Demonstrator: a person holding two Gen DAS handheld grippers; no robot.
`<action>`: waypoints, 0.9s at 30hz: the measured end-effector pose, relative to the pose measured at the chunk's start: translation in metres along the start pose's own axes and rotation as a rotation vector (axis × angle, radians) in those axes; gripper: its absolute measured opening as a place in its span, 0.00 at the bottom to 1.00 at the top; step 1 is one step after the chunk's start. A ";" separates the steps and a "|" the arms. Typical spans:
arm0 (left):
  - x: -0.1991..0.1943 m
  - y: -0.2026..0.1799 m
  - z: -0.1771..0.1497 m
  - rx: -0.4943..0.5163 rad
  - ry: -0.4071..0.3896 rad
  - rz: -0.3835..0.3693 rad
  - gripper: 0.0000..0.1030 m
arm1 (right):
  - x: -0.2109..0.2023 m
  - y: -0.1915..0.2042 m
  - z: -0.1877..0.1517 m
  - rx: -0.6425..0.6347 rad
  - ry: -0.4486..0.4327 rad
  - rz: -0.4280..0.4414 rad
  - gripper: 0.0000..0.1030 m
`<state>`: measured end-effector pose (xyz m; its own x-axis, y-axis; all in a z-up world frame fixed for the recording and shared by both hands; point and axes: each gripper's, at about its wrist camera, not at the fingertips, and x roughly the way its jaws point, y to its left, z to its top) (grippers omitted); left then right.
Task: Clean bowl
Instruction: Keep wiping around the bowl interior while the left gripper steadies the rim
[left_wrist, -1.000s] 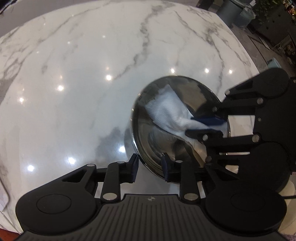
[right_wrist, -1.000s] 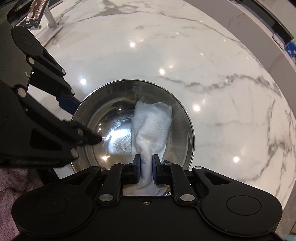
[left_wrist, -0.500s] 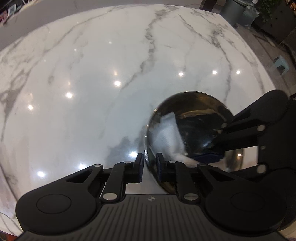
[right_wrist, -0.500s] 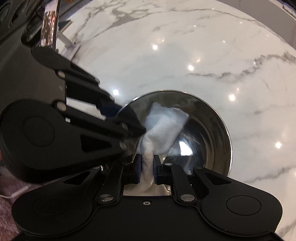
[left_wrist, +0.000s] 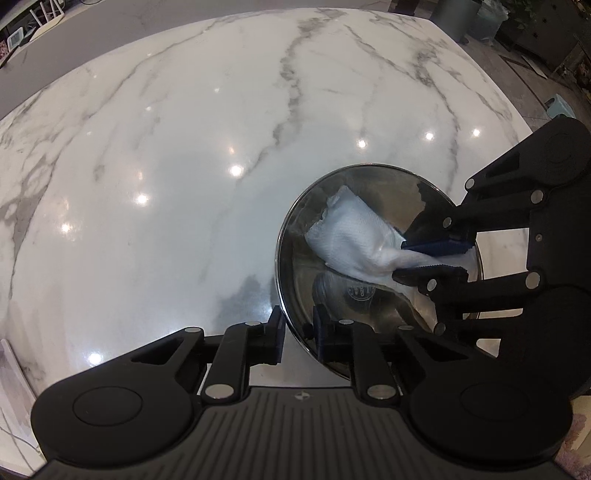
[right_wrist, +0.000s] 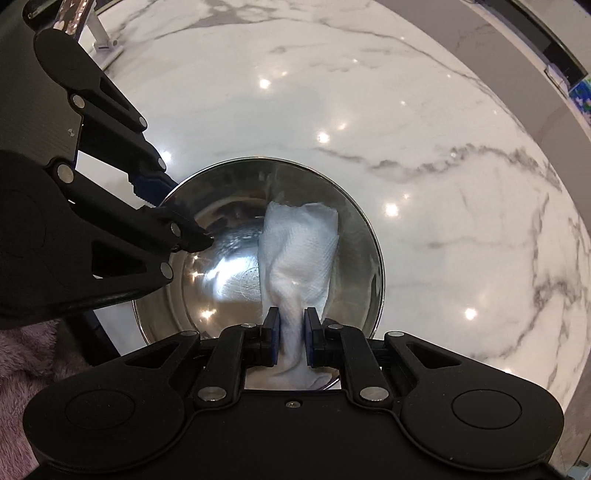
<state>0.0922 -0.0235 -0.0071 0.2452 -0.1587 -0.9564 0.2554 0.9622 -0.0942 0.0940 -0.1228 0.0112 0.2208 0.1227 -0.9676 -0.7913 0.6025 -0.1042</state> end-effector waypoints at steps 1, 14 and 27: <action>0.000 -0.001 -0.001 -0.008 -0.001 -0.001 0.15 | 0.000 0.000 0.000 0.002 -0.001 0.001 0.10; 0.002 0.003 -0.012 -0.098 0.049 -0.112 0.26 | -0.002 -0.009 -0.006 0.033 -0.010 0.027 0.11; 0.000 0.009 -0.005 -0.089 0.010 -0.076 0.15 | 0.003 0.001 -0.005 0.074 -0.052 0.223 0.11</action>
<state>0.0902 -0.0137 -0.0097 0.2190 -0.2297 -0.9483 0.1888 0.9635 -0.1898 0.0912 -0.1257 0.0077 0.0756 0.2990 -0.9513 -0.7804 0.6115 0.1302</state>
